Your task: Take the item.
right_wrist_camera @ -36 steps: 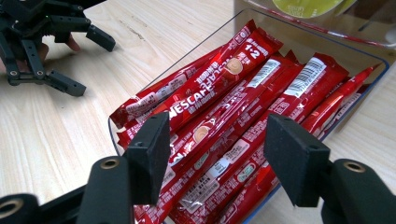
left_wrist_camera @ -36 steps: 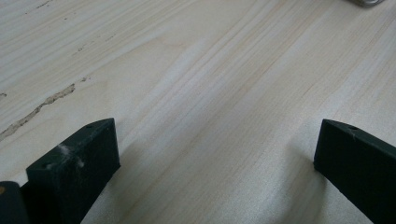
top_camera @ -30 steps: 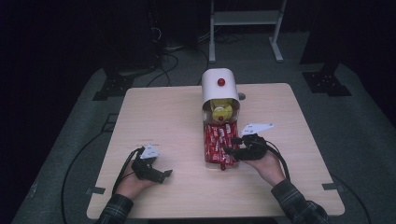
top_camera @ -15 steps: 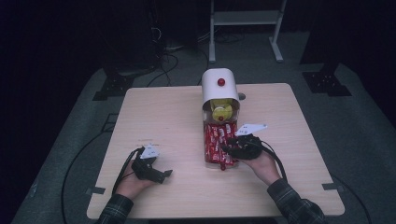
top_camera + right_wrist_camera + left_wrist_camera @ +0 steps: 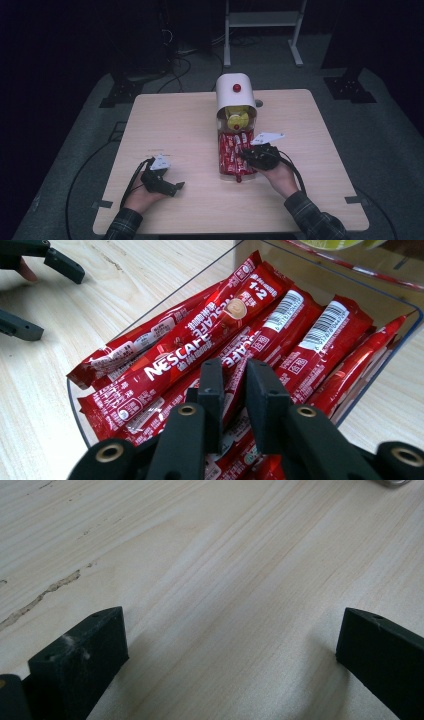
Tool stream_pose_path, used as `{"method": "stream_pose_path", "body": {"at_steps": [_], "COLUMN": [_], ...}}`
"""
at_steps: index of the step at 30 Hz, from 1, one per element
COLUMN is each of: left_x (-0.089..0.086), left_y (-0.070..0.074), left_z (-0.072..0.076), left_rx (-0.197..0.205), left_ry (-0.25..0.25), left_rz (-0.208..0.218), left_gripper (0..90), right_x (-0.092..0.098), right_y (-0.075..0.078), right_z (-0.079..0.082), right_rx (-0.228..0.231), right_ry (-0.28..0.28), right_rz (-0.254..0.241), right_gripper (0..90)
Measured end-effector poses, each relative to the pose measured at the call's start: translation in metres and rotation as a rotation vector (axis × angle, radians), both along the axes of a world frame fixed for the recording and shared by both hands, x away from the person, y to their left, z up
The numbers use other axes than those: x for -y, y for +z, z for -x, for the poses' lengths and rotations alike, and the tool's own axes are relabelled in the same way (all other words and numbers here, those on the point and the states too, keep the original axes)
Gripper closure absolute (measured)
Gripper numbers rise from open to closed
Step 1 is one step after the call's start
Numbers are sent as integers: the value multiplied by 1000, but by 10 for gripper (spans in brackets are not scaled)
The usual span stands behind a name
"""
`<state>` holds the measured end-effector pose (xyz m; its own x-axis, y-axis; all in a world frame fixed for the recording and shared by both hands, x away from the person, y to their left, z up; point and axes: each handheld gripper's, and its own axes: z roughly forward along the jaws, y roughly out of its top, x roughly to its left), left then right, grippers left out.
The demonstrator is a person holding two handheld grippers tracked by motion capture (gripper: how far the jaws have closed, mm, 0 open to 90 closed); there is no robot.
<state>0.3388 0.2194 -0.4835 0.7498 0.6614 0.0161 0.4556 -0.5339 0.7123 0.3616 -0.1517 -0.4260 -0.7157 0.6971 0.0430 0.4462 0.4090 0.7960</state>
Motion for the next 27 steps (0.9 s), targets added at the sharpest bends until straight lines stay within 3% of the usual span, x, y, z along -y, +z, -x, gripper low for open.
{"method": "stream_pose_path", "body": {"at_steps": [13,27], "left_x": [0,0], "left_y": [0,0], "left_z": [0,0], "left_rx": [0,0], "left_ry": [0,0], "left_rz": [0,0], "left_gripper": [0,0], "right_x": [2,9], "right_y": [1,10], "right_z": [0,5], "right_rx": [3,18], "right_ry": [-6,12], "right_rz": [-1,-20], "right_gripper": [865,870]}}
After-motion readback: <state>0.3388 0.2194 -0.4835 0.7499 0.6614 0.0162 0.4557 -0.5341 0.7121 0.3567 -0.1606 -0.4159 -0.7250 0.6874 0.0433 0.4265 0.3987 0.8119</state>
